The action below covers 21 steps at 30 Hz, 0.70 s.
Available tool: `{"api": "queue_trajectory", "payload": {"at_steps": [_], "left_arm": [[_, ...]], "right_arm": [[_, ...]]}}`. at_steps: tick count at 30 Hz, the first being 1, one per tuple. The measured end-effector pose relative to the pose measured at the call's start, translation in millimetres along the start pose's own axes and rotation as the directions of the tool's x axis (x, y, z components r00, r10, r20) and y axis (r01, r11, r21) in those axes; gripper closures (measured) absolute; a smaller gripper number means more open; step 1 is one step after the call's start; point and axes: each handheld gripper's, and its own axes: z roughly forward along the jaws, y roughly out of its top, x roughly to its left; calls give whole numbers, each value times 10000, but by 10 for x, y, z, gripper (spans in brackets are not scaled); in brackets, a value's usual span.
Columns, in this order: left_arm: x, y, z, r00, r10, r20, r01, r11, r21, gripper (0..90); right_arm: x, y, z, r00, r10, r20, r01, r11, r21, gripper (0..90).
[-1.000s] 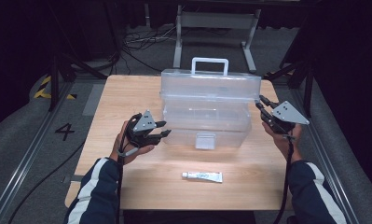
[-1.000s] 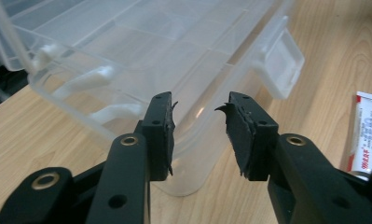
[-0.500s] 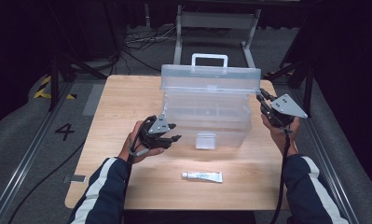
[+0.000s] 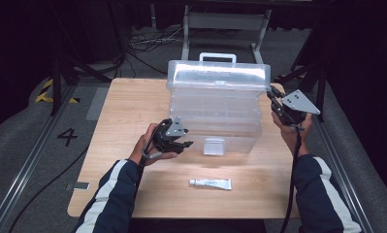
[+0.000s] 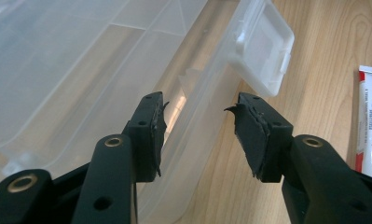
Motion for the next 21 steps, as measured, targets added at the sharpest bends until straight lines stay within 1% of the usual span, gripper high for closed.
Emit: {"api": "queue_trajectory", "payload": {"at_steps": [1, 3, 6, 8, 9, 10, 11, 12, 13, 15, 18, 19, 21], "left_arm": [[0, 0, 0, 10000, 0, 0, 0, 10000, 0, 536], [-18, 40, 49, 9999, 110, -101, -108, 9998, 155, 542], [-25, 79, 87, 9993, 253, -269, -241, 9988, 419, 576], [-34, 91, 121, 9990, 193, -404, -170, 9983, 551, 598], [-34, 93, 136, 9988, 229, -439, -201, 9977, 640, 617], [-35, 95, 147, 9990, 203, -403, -172, 9968, 778, 629], [-34, 91, 179, 9988, 353, -347, -314, 9936, 1088, 664], [-38, 85, 199, 9986, 444, -277, -408, 9919, 1201, 676], [-36, 83, 202, 9988, 437, -222, -409, 9923, 1173, 668], [-23, 82, 177, 9993, 373, -90, -361, 9932, 1103, 686], [-15, 70, 155, 9992, 392, 8, -391, 9931, 1103, 701], [-14, 68, 144, 9991, 410, 64, -414, 9923, 1170, 706], [-20, 59, 127, 9987, 495, 144, -509, 9915, 1196, 712]], "right_arm": [[0, 0, 0, 10000, 0, 0, 0, 10000, 0, 814], [-6, 15, 7, 10000, -25, 15, 25, 10000, 5, 815], [-9, 29, 15, 10000, -14, 31, 14, 10000, 16, 817], [-6, 39, 22, 10000, 11, 51, -11, 10000, 3, 818], [-1, 41, 21, 10000, 28, 84, -28, 10000, -33, 820], [10, 42, 17, 9999, 46, 164, -44, 9999, -126, 822], [19, 43, 15, 9998, 59, 190, -55, 9998, -189, 823], [28, 50, 15, 9998, 58, 189, -54, 9998, -192, 825], [27, 55, 16, 9998, 56, 180, -53, 9998, -193, 826], [25, 59, 23, 9999, 57, 146, -54, 9998, -179, 826], [22, 68, 35, 9999, 52, 123, -50, 9999, -141, 827], [24, 74, 37, 9999, 55, 87, -53, 9999, -154, 828], [35, 84, 39, 10000, 27, 64, -26, 9999, -160, 828]]}}
